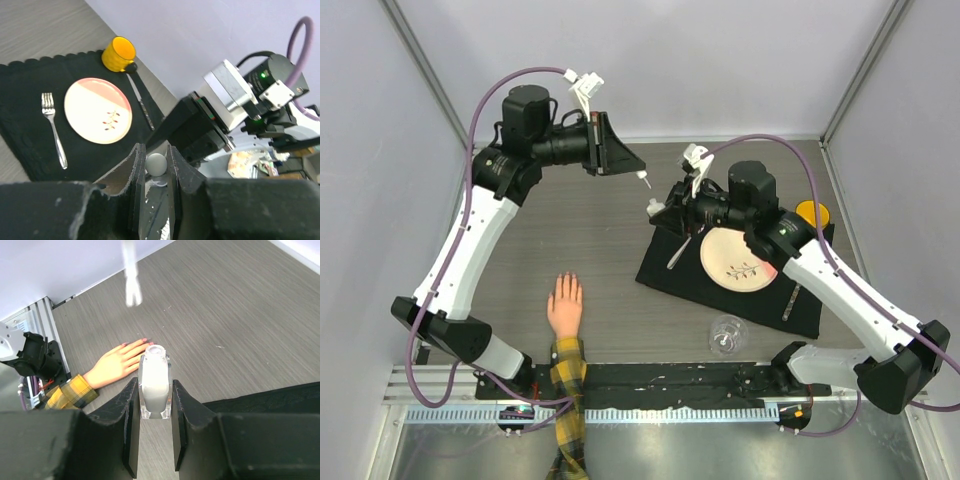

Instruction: Paint the nails

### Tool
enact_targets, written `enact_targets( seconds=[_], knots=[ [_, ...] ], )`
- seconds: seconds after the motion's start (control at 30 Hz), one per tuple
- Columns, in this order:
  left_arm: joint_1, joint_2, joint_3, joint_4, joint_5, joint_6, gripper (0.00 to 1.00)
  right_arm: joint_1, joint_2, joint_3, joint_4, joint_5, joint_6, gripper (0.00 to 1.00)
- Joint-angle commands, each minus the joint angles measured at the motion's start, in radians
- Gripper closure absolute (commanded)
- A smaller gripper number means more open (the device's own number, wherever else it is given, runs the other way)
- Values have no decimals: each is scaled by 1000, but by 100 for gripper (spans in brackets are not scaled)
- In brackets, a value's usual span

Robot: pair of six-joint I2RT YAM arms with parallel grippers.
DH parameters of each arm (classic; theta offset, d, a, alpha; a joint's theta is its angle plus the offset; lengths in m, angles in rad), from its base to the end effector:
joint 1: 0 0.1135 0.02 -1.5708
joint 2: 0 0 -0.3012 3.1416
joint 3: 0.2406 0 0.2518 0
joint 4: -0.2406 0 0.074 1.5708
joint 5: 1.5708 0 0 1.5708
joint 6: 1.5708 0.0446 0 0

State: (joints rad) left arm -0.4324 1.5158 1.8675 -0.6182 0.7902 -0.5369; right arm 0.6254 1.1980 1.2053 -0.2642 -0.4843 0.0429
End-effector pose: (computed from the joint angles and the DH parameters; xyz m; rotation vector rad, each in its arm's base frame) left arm 0.2718 -0.1604 0.5271 0.5043 1.9262 -1.3751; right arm 0.2020 0.1715 0.4270 -0.8739 1.6808 0.9049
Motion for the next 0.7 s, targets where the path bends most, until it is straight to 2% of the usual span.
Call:
enact_targets(
  seconds=[0.0,0.3,0.67],
  knots=[
    [-12,-20,2,31,90,22,100,0,-12,60,51,32,-38,100],
    [-42,-12,-1,0,81,66,100,2,-8,83,37,53,-60,100],
    [-45,18,45,-55,-26,98,100,4,-28,74,20,58,-75,100]
  ],
)
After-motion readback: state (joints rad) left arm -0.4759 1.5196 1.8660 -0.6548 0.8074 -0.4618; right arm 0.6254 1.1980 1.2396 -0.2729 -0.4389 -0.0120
